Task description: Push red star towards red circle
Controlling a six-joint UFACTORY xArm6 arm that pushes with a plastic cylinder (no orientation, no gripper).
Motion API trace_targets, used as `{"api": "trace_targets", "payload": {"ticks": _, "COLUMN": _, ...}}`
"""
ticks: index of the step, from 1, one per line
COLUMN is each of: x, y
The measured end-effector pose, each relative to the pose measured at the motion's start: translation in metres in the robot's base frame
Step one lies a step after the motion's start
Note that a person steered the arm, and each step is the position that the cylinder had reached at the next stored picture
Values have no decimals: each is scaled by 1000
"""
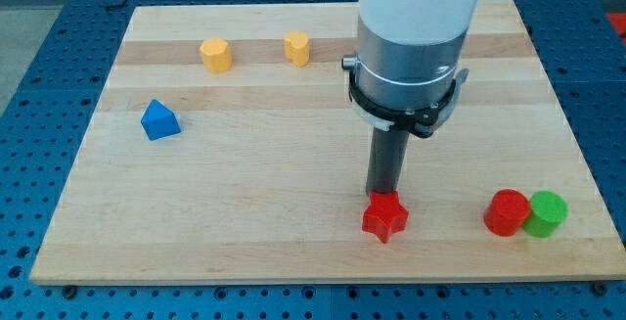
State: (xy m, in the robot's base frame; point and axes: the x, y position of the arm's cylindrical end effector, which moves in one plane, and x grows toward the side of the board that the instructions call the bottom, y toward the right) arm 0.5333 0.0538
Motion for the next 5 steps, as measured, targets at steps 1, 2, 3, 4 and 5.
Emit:
{"api": "trace_targets", "payload": {"ticks": 1, "x": -12, "y": -45}}
{"api": "trace_targets", "payload": {"ticks": 2, "x": -4, "y": -70}}
{"api": "trace_targets", "payload": {"ticks": 3, "x": 32, "y": -62}}
{"api": "trace_targets", "payload": {"ticks": 4, "x": 44, "y": -34}}
{"api": "trace_targets", "payload": {"ticks": 5, "x": 44, "y": 17}}
